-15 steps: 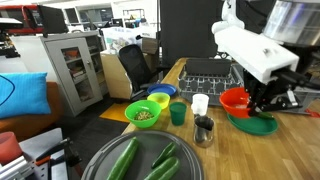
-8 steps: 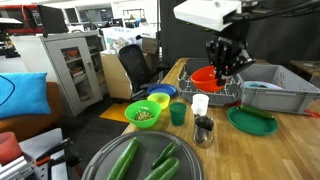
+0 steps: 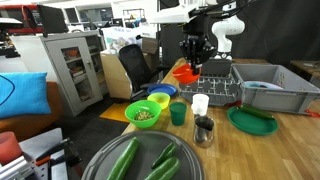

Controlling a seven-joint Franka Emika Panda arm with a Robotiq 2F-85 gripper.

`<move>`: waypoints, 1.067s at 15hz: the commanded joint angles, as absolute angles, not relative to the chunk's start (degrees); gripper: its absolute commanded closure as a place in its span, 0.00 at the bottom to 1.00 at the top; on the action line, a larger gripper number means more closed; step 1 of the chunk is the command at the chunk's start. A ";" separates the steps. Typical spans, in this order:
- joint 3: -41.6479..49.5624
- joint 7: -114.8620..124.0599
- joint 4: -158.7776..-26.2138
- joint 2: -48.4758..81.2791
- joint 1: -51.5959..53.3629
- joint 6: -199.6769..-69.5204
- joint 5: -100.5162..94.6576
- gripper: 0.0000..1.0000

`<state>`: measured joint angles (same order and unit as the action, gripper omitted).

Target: Pour the contents in the orange bowl into the yellow bowl, place the orange bowl on the dark blue plate

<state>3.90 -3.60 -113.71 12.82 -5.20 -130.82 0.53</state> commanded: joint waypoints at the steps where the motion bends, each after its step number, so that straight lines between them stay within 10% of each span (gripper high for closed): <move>1: 3.72 0.92 -107.96 17.59 -2.45 -127.54 -4.45 0.98; 16: 3.07 6.13 -99.94 24.54 0.82 -124.87 -5.51 0.98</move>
<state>3.08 5.96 -100.04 24.89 0.45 -125.71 -4.54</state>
